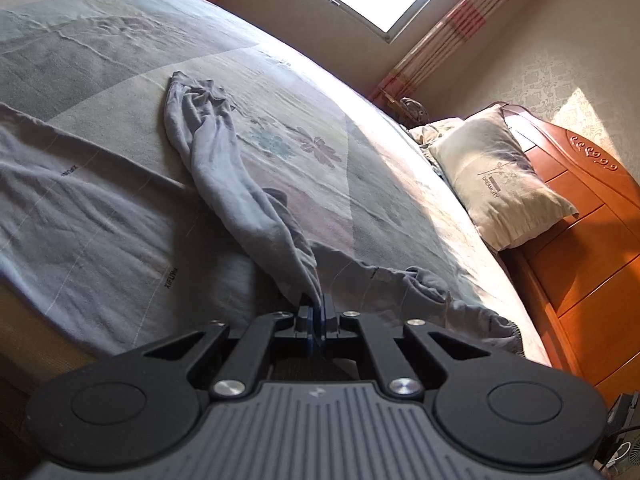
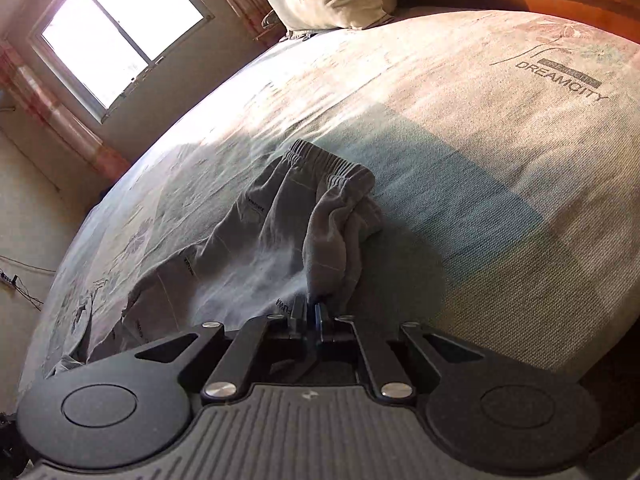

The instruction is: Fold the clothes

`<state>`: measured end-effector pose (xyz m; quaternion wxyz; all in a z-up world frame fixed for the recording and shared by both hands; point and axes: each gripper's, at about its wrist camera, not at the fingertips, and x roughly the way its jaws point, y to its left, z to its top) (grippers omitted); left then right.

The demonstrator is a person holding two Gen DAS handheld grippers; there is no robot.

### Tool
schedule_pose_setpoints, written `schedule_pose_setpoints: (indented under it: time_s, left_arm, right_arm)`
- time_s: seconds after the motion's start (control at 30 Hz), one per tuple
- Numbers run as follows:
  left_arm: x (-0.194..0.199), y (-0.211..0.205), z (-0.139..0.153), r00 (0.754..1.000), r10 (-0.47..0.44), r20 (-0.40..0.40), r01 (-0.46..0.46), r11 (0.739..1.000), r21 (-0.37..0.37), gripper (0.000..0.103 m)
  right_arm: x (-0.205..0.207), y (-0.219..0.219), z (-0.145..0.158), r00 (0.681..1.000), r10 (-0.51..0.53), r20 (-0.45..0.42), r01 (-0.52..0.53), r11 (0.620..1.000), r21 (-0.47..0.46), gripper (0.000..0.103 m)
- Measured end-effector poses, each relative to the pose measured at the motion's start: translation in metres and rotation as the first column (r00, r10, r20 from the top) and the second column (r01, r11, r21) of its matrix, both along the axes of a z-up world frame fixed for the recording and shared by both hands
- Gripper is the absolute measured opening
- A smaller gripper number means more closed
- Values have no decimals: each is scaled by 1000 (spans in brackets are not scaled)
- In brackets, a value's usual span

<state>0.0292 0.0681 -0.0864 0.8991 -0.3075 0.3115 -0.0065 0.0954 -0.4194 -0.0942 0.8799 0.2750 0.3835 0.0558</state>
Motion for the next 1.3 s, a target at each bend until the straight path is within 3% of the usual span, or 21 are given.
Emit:
schedule_pose_setpoints:
  time_s: [0.1, 0.23, 0.43, 0.6, 0.73, 0.87, 1.03, 1.23, 1.3]
  left_arm:
    - [3, 2, -21, 997, 9, -73, -8, 1000, 9, 2]
    - [1, 6, -25, 998, 7, -70, -8, 1000, -10, 2]
    - [1, 7, -19, 998, 8, -58, -8, 1000, 0, 2]
    - [-1, 11, -9, 1000, 19, -24, -19, 1000, 17, 2]
    - [4, 12, -26, 996, 35, -77, -37, 999, -28, 2]
    - [2, 13, -27, 997, 38, -62, -41, 998, -46, 2]
    - [-5, 17, -24, 998, 27, -49, -30, 998, -61, 2]
    - [-5, 18, -19, 995, -48, -84, 44, 998, -42, 4]
    - [-5, 22, -12, 990, -87, -111, 85, 996, -23, 10]
  right_arm:
    - [-9, 0, 3, 1000, -2, 18, 2, 1000, -9, 11]
    - [-19, -11, 19, 995, -46, 94, 48, 998, -27, 18]
    - [14, -23, 17, 994, -58, 88, 62, 997, -43, 19]
    - [21, -16, 15, 996, -67, 58, 75, 986, -151, 19]
    - [0, 4, 50, 985, -40, 167, 86, 956, -279, 19]
    - [4, 43, 79, 961, 168, 221, -98, 950, -295, 22]
    - [35, 116, 77, 898, 403, 174, -333, 884, -329, 22]
    - [80, 175, 56, 870, 486, 89, -432, 836, -338, 22]
    - [91, 185, 55, 861, 504, 63, -454, 819, -350, 27]
